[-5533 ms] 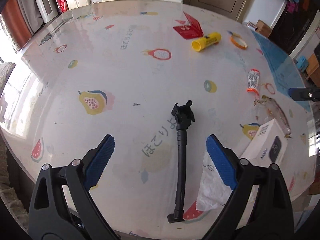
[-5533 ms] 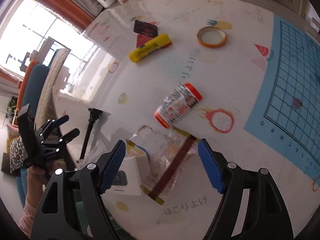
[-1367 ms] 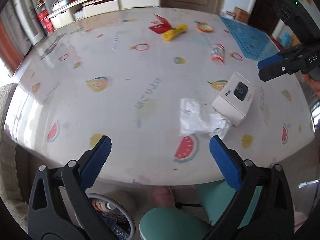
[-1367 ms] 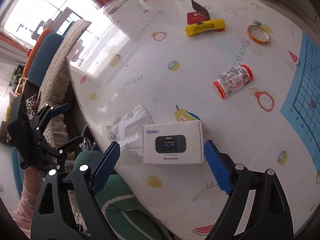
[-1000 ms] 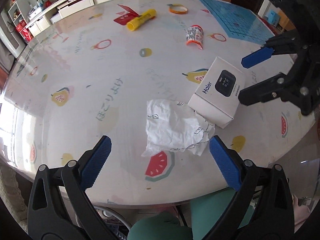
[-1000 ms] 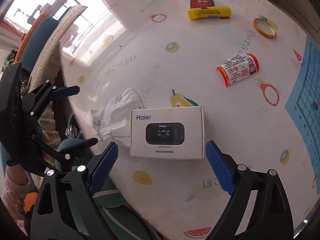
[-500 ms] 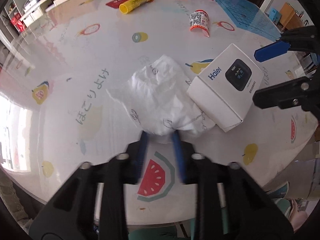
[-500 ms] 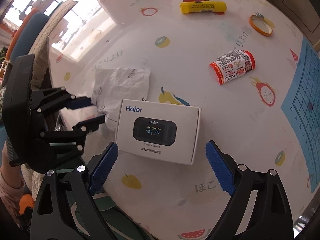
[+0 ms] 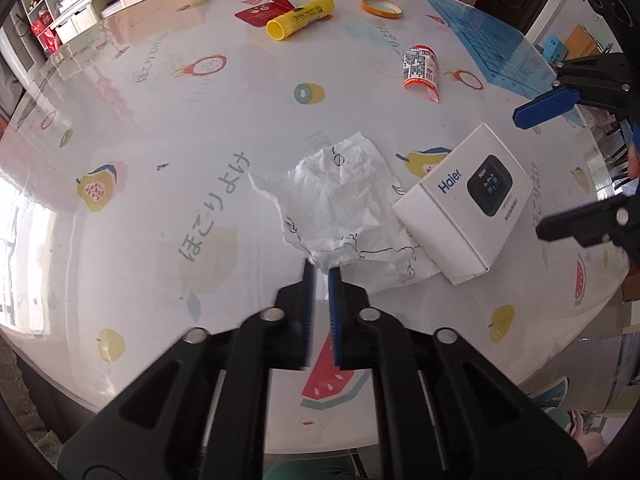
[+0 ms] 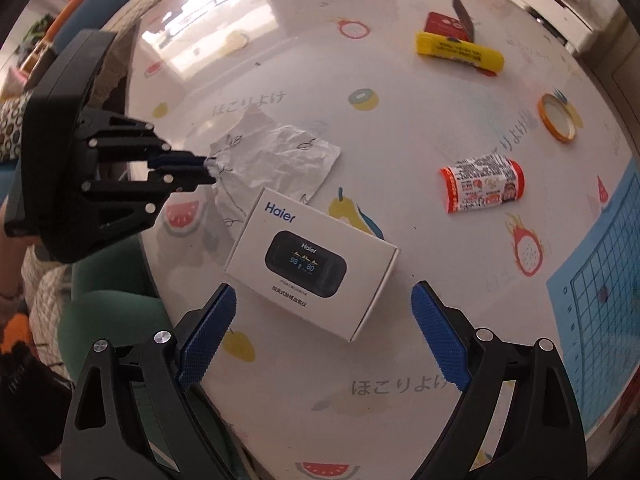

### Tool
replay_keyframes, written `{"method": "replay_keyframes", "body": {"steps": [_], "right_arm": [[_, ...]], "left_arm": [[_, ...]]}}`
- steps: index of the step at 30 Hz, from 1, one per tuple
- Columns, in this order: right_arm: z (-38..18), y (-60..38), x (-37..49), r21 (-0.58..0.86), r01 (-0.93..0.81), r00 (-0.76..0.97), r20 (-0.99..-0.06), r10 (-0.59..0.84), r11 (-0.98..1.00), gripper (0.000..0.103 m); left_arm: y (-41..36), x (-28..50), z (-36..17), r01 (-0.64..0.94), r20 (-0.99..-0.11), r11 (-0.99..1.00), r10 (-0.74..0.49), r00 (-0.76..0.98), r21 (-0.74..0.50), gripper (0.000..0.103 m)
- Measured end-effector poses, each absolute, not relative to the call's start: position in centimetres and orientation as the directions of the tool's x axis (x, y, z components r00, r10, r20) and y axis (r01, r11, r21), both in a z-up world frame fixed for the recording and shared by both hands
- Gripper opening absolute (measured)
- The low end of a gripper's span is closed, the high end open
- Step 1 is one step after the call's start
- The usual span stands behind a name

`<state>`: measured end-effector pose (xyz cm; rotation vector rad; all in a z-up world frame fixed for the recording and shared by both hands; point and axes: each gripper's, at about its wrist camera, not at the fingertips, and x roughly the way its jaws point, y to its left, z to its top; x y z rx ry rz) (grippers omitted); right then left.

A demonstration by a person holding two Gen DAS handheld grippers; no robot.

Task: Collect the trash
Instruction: 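Grasp the white tissue with the left tool while the right grasps the white Haier box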

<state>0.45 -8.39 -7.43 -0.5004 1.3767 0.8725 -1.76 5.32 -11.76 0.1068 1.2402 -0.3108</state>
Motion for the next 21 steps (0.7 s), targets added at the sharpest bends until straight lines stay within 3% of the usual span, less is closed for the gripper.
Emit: {"method": "replay_keyframes", "body": {"steps": [1,2,8,10,12,13,14,16,18,21], "right_arm": [[-7.4,-8.2,0.3,0.173,-0.797,-0.038,-0.971,0.237,0.579,0.089],[-7.5,-8.2,0.3,0.171,-0.816,-0.043,-0.971,0.236,0.552,0.089],[-8.6,-6.9,-0.3,0.107,-0.908,-0.031,-0.982,0.188,0.406,0.089],[-8.9,-6.6,-0.4,0.097,-0.926,-0.032,-0.983,0.181,0.364,0.089],[-9.3,-6.3,-0.5,0.079,-0.942,-0.023,-0.985,0.173,0.325,0.089],[-9.4,-6.2,-0.5,0.073,-0.947,-0.019,-0.985,0.172,0.314,0.089],[-9.7,-6.2,-0.5,0.078,-0.948,-0.025,-0.985,0.173,0.308,0.089],[-10.4,-5.8,-0.5,0.099,-0.945,-0.045,-0.984,0.175,0.311,0.089],[-11.2,-5.9,-0.8,0.094,-0.948,-0.043,-0.984,0.17,0.305,0.089],[-11.7,-6.1,-0.7,0.1,-0.944,-0.044,-0.982,0.182,0.313,0.083]], "left_arm": [[5.2,-1.7,-11.8,0.291,-0.943,0.953,-0.172,0.285,-0.086,0.063],[5.2,-1.6,-11.7,0.281,-0.94,0.957,-0.154,0.303,-0.066,0.093],[5.0,0.0,-10.8,0.263,-0.927,0.962,-0.166,0.337,-0.076,0.093],[4.6,0.8,-11.5,0.268,-0.936,0.961,-0.158,0.314,-0.072,0.082],[4.5,1.2,-12.7,0.269,-0.947,0.959,-0.169,0.272,-0.094,0.047],[4.5,1.2,-12.8,0.268,-0.943,0.958,-0.175,0.283,-0.098,0.048],[4.4,1.2,-12.9,0.281,-0.942,0.954,-0.186,0.279,-0.105,0.037],[4.3,1.2,-12.9,0.283,-0.941,0.954,-0.183,0.283,-0.101,0.028],[4.2,1.1,-12.9,0.289,-0.94,0.948,-0.211,0.268,-0.13,0.009],[4.1,0.6,-12.8,0.289,-0.938,0.949,-0.206,0.279,-0.123,0.006]]}}
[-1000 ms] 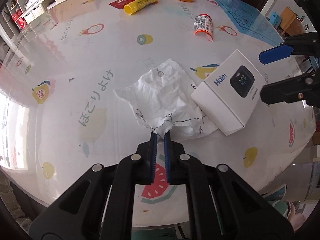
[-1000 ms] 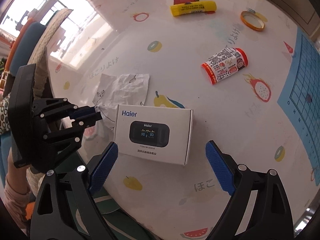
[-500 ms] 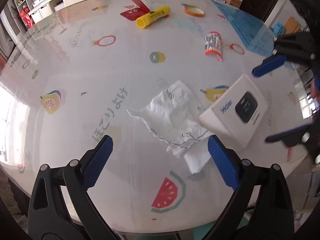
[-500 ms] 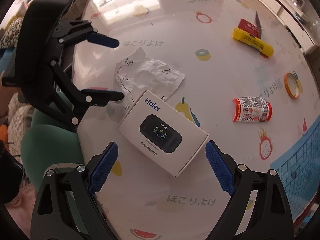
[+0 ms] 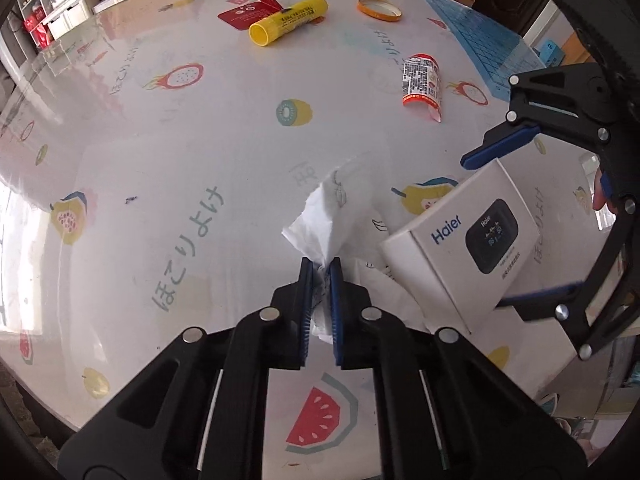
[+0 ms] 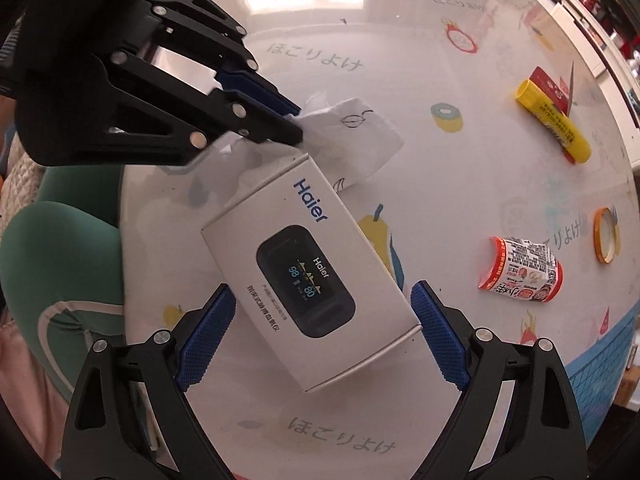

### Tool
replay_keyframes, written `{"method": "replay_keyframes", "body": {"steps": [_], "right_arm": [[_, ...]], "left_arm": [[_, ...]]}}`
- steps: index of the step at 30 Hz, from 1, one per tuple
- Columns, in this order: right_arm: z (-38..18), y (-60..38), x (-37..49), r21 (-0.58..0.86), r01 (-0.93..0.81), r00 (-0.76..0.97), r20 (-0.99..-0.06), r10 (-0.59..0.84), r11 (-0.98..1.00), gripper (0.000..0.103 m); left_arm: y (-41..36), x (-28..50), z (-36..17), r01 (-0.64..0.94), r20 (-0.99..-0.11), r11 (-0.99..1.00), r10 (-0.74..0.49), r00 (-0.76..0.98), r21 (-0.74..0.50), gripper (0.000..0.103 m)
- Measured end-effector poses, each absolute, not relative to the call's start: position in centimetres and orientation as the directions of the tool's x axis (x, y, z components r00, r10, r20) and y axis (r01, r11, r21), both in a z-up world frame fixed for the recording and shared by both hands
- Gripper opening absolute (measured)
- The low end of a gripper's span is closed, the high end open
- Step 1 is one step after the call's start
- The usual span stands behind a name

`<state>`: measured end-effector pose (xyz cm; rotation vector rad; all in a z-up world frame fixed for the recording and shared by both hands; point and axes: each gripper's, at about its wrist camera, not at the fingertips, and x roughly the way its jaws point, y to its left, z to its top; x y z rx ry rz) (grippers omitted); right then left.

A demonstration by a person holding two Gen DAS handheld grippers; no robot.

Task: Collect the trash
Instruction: 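Grasp the white tissue with the left tool while the right grasps the white Haier box, then carry tissue and Haier box over the bin and open both tools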

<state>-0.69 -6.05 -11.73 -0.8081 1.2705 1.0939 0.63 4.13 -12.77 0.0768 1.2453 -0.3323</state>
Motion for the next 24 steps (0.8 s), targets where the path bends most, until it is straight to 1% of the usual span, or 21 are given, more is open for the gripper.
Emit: {"method": "replay_keyframes", "body": {"steps": [2,5,10,14,20,24], "right_arm": [[-11.4,-6.7,-0.6,0.152,-0.929,-0.083,-0.974,0.21,0.338,0.076],[-11.1,-7.7,-0.7,0.182,-0.911,-0.103,-0.969,0.224,0.371,0.072],[-9.8,-9.7,0.3,0.253,-0.843,-0.116,-0.947,0.298,0.474,0.069],[-8.4,-10.6,1.3,0.267,-0.802,-0.086,-0.937,0.339,0.534,0.068],[-5.5,-9.9,2.5,0.279,-0.794,-0.056,-0.918,0.392,0.54,0.068],[-2.9,-9.0,1.6,0.278,-0.81,-0.043,-0.906,0.422,0.516,0.068]], "left_arm": [[4.4,0.4,-12.7,0.273,-0.938,0.954,-0.202,0.282,-0.123,0.005],[5.5,-0.2,-12.4,0.239,-0.935,0.962,-0.204,0.291,-0.135,0.004],[7.1,-1.3,-11.6,0.204,-0.93,0.97,-0.194,0.311,-0.134,0.004],[8.5,-1.8,-10.2,0.184,-0.924,0.975,-0.183,0.337,-0.126,0.004],[11.1,-3.0,-7.0,0.14,-0.906,0.985,-0.148,0.396,-0.1,0.004],[13.4,-4.5,-5.2,0.103,-0.896,0.992,-0.115,0.43,-0.077,0.004]]}}
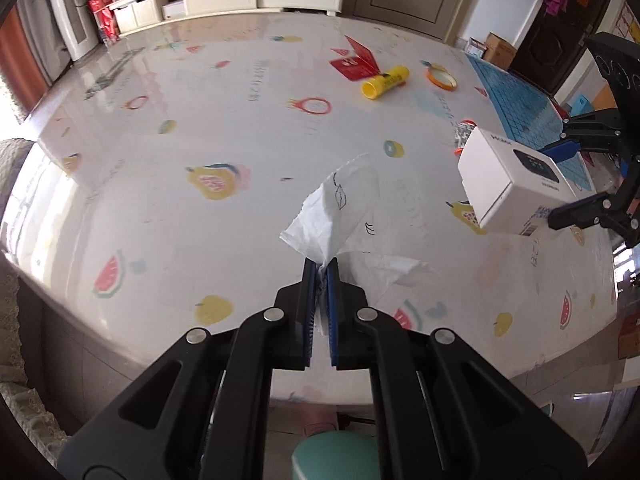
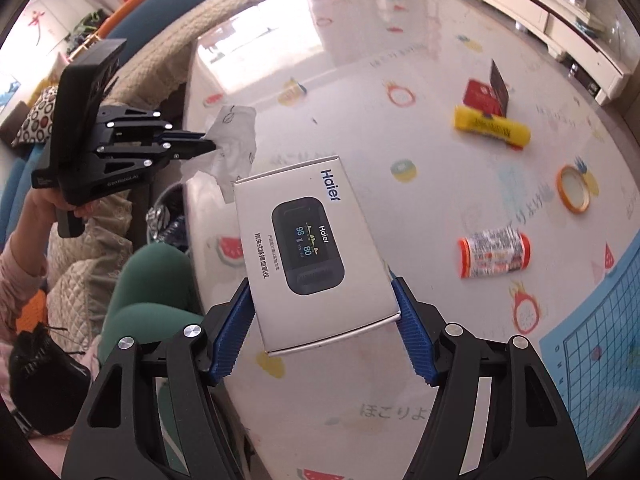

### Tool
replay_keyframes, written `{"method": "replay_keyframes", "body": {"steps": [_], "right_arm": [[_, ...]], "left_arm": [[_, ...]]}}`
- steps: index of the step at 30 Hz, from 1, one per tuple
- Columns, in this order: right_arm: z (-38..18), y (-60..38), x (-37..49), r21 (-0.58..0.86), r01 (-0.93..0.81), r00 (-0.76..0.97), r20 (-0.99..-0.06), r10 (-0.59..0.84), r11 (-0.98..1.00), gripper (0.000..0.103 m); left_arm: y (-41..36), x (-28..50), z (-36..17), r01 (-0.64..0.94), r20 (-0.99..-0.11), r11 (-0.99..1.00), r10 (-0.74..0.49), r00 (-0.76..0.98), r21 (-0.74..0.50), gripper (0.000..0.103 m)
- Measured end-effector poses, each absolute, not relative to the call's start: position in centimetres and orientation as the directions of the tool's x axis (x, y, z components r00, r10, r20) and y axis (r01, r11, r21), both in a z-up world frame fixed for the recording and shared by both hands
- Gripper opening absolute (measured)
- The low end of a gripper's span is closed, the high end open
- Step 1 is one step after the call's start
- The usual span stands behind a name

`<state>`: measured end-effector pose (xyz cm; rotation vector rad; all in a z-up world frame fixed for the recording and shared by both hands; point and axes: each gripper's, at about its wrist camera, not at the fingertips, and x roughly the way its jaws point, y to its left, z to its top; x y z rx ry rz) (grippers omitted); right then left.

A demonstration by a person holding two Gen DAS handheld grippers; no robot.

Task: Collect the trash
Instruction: 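Carry tissue and Haier box over the bin and open both tools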

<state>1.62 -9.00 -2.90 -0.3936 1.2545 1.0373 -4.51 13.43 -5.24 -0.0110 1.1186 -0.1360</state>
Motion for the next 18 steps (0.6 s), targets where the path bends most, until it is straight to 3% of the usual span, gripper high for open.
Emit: {"method": "replay_keyframes", "body": {"steps": [9,18], "right_arm": [[0.4,0.8,-0.1,0.282,-0.865,-0.07,-0.887,0.457,0.415,0.068],[1.0,13.4,-4.1,0.307,-0.92,-0.165,-0.868,0.468,0.244,0.068]], "left_arm": [[21.8,-11.0,-2.0,-0.057,-0.873,0.998,0.006,0.488,-0.025,0.004],[30.6,-19.0,-2.4,-0.254,-0.879,0.967,0.121,0.461,-0.001,0.004]]}}
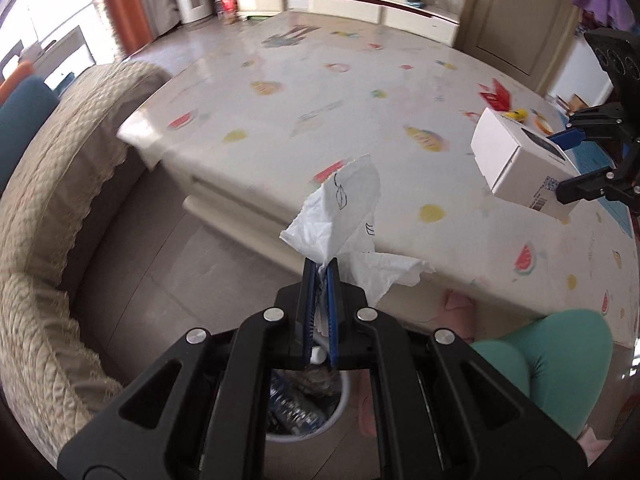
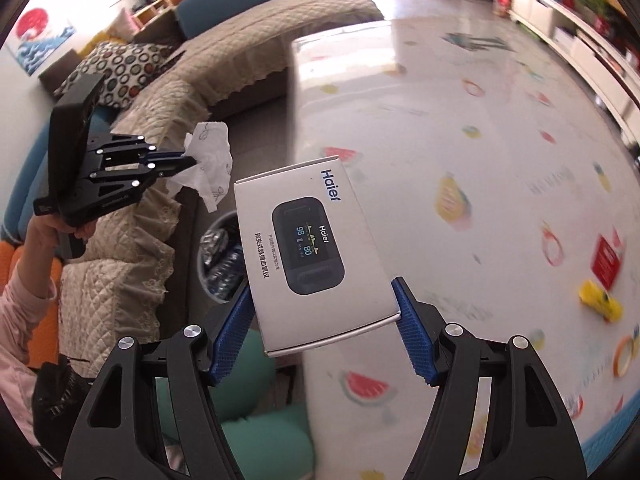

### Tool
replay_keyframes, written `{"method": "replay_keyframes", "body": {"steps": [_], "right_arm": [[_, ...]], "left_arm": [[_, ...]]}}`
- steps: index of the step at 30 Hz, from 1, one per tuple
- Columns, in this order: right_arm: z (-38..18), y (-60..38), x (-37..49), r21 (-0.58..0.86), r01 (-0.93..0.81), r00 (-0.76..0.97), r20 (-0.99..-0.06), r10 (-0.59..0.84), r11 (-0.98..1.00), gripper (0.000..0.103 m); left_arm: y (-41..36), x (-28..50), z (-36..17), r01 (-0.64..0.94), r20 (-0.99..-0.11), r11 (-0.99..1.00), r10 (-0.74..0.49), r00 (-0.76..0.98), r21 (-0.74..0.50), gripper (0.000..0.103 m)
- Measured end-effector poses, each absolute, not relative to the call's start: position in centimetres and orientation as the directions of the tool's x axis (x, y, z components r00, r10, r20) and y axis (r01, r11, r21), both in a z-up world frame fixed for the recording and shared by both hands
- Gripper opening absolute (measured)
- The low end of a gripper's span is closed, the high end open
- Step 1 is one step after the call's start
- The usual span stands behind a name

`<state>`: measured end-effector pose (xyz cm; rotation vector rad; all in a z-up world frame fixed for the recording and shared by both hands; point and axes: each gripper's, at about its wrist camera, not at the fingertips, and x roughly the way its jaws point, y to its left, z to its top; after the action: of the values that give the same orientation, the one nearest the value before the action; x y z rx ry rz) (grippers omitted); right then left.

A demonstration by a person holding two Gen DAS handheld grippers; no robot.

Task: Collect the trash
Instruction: 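Carry tissue and Haier box over the bin and open both tools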

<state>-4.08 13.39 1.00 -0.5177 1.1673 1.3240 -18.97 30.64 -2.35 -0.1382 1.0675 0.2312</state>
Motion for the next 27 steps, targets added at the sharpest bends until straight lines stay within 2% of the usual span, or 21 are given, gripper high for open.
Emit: {"method": "replay_keyframes", "body": {"steps": [7,13,20,27], "right_arm": [[-1.0,22.0,-9.2,0.338,-0.933,-0.26,-0.87,0.42,0.123,0.068],[-4.9,27.6,-13.4,0.376,-0.924,-0.332,-0.88,0.341,0.071,0.068],[-11.5,32.0,-16.8,0.411,-0.901,-0.377,-0.9,0.217,0.139,0.068],[-18.5,34.0,-20.2,0.388,-0.908,-0.382,-0.922,0.068,0.162,0.068]], "left_arm": [[35.4,-25.1,-5.8,-0.38,-0.904,0.925,0.149,0.401,-0.015,0.004],[38.0,-29.4,-11.0,-0.478,-0.937,0.876,0.114,0.33,-0.061,0.004],[39.3,-31.8,-17.2,-0.544,-0.968,0.834,0.049,0.248,-0.097,0.004],[40.0,-32.7,-24.4,-0.598,-0.983,0.786,-0.064,0.171,-0.155,0.004]]}}
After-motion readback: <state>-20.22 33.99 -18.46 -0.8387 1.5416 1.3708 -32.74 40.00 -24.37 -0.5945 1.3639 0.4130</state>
